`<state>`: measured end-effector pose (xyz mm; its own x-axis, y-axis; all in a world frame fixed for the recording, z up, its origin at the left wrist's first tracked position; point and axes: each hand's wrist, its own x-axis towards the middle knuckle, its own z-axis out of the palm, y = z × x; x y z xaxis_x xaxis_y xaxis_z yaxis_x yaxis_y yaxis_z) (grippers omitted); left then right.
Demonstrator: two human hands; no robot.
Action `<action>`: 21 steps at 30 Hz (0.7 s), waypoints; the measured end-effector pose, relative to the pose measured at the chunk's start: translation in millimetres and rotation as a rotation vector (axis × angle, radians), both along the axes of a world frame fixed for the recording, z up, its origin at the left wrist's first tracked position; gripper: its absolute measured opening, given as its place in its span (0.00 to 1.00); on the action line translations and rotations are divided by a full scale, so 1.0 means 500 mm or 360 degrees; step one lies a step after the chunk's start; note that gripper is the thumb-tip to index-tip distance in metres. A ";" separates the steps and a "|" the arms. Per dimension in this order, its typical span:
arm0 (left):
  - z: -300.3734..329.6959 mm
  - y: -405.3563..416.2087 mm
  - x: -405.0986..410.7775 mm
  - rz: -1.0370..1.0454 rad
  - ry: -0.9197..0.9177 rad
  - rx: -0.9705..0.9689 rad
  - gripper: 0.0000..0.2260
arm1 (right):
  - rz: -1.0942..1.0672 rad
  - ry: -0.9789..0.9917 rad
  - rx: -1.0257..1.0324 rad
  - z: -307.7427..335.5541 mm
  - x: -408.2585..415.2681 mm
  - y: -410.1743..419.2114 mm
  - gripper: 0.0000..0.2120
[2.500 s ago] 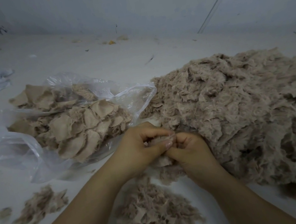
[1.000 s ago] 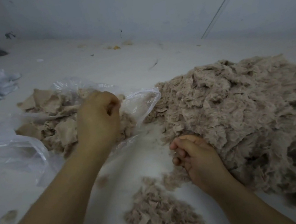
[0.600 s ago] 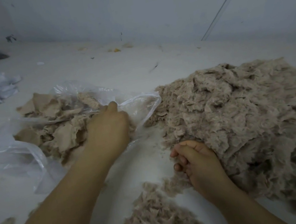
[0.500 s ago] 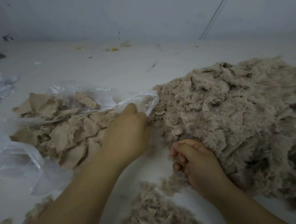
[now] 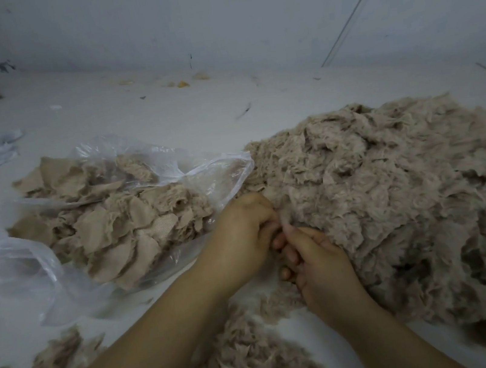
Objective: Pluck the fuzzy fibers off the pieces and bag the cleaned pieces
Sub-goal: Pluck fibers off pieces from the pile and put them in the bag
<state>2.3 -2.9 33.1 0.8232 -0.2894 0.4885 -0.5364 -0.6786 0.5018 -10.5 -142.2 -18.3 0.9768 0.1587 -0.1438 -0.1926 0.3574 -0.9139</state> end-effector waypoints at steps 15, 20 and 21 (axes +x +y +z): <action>0.000 0.041 -0.067 -0.0226 0.0447 -0.0555 0.05 | -0.0001 -0.0013 -0.0158 -0.010 0.003 -0.005 0.19; -0.006 0.035 -0.049 0.0133 0.0768 -0.1144 0.06 | 0.0022 -0.0066 -0.0188 -0.022 0.005 -0.007 0.13; -0.007 0.030 -0.041 0.0213 0.0875 -0.1155 0.09 | 0.0032 -0.0063 -0.0165 -0.023 0.006 -0.008 0.13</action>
<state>-18.3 12.3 29.8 0.9978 0.0497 0.0429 -0.0357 -0.1369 0.9899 -7.6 -146.0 -29.9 0.9789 0.1644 -0.1217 -0.1616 0.2571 -0.9528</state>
